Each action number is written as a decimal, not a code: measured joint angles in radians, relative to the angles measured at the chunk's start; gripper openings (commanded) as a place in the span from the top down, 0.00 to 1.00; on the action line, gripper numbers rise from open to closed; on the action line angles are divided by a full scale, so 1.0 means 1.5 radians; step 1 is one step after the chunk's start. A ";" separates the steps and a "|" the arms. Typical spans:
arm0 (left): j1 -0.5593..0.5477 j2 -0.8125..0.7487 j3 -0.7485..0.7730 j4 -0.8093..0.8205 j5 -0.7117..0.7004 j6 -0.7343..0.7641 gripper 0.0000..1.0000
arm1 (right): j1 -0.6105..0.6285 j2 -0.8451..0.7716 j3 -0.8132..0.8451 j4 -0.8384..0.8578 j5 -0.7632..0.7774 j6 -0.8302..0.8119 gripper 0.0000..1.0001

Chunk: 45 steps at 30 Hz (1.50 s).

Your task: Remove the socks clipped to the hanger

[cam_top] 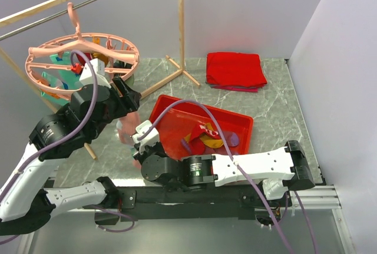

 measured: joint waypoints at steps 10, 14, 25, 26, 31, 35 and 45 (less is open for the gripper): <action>0.000 0.015 0.002 -0.001 -0.047 0.032 0.32 | 0.003 -0.004 -0.008 0.009 0.002 -0.010 1.00; 0.000 0.047 0.009 -0.006 -0.077 0.050 0.31 | 0.003 -0.005 -0.008 0.018 0.002 -0.017 1.00; 0.000 0.069 0.028 -0.012 -0.123 0.079 0.40 | 0.003 -0.013 -0.022 0.031 0.002 -0.030 1.00; 0.000 0.069 0.028 -0.010 -0.124 0.084 0.39 | 0.003 -0.015 -0.025 0.033 0.002 -0.030 1.00; 0.006 0.070 0.028 -0.007 -0.124 0.096 0.48 | 0.003 -0.032 -0.041 0.036 0.002 -0.030 1.00; 0.020 0.071 0.023 0.002 -0.122 0.105 0.55 | 0.003 -0.040 -0.045 0.043 0.002 -0.030 1.00; 0.054 0.068 0.004 0.023 -0.100 0.118 0.96 | 0.003 -0.046 -0.069 0.060 0.002 -0.030 1.00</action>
